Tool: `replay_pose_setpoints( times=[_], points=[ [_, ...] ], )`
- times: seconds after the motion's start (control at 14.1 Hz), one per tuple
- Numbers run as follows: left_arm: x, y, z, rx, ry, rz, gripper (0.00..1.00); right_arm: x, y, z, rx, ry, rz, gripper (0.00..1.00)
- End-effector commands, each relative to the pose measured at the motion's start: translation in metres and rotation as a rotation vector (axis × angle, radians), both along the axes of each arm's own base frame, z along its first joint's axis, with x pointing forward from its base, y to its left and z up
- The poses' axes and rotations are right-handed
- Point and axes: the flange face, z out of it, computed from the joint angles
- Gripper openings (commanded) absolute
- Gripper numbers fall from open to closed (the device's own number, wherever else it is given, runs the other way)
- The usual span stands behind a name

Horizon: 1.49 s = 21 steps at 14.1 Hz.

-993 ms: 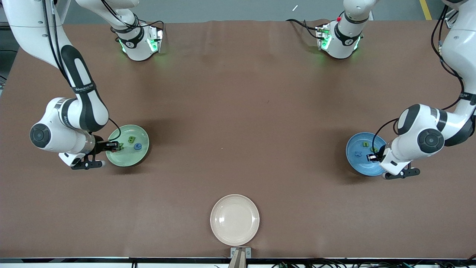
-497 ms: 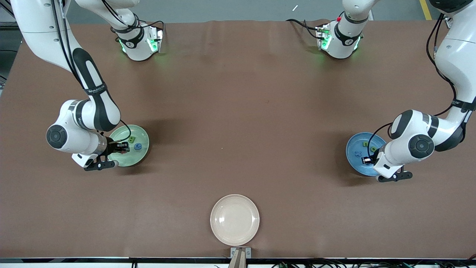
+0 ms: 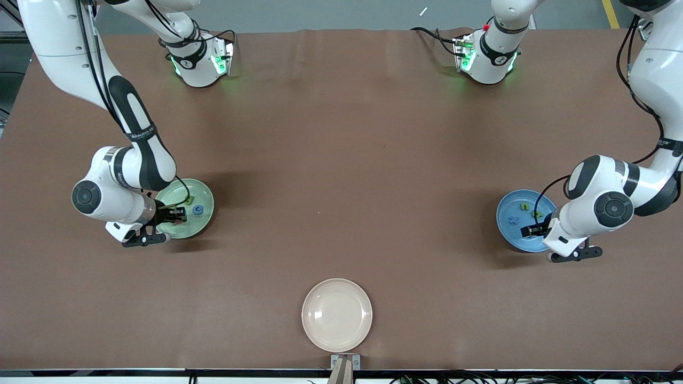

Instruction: Sort upper and lower case letters into plates

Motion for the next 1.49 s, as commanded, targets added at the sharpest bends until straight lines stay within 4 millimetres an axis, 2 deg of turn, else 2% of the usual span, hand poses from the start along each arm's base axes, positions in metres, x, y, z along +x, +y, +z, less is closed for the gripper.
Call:
replay_pose_setpoints(
  times=[0.0, 0.07, 0.21, 0.35, 0.5, 0.64, 0.85, 0.92, 1.06, 1.28, 1.42],
  points=[
    [-0.006, 0.011, 0.045, 0.003, -0.009, 0.009, 1.00, 0.000, 0.000, 0.001, 0.008, -0.003, -0.008, 0.45],
    [-0.006, 0.013, 0.051, -0.011, -0.018, 0.015, 1.00, 0.000, 0.000, 0.001, 0.008, 0.000, -0.005, 0.99],
    [-0.005, 0.012, 0.054, -0.014, -0.023, 0.016, 1.00, 0.003, 0.002, 0.008, 0.010, -0.007, -0.006, 1.00],
    [-0.005, 0.010, 0.052, -0.015, -0.019, 0.010, 1.00, 0.005, 0.005, 0.025, 0.018, -0.003, -0.004, 1.00],
    [-0.003, 0.010, 0.047, -0.001, -0.013, 0.005, 0.99, 0.009, 0.011, 0.052, 0.021, 0.029, -0.054, 1.00],
    [0.001, 0.013, 0.031, 0.008, 0.035, -0.033, 0.99, 0.017, 0.029, 0.093, 0.012, 0.105, -0.104, 1.00],
    [0.000, 0.020, 0.066, -0.028, 0.063, -0.057, 0.99, 0.024, 0.021, 0.165, 0.001, 0.181, -0.088, 1.00],
    [-0.002, 0.022, 0.085, -0.051, 0.056, -0.068, 0.99, 0.021, 0.016, 0.191, -0.031, 0.172, -0.074, 1.00],
    [-0.011, 0.018, 0.114, -0.095, 0.045, -0.053, 0.99, 0.011, 0.002, 0.230, -0.073, 0.144, -0.071, 1.00],
    [-0.031, 0.006, 0.172, -0.090, 0.039, -0.060, 0.99, -0.002, -0.018, 0.276, -0.067, 0.100, -0.099, 1.00],
    [-0.041, 0.001, 0.208, -0.112, 0.017, -0.070, 0.99, -0.011, -0.031, 0.297, -0.063, 0.081, -0.118, 1.00]
  ],
)
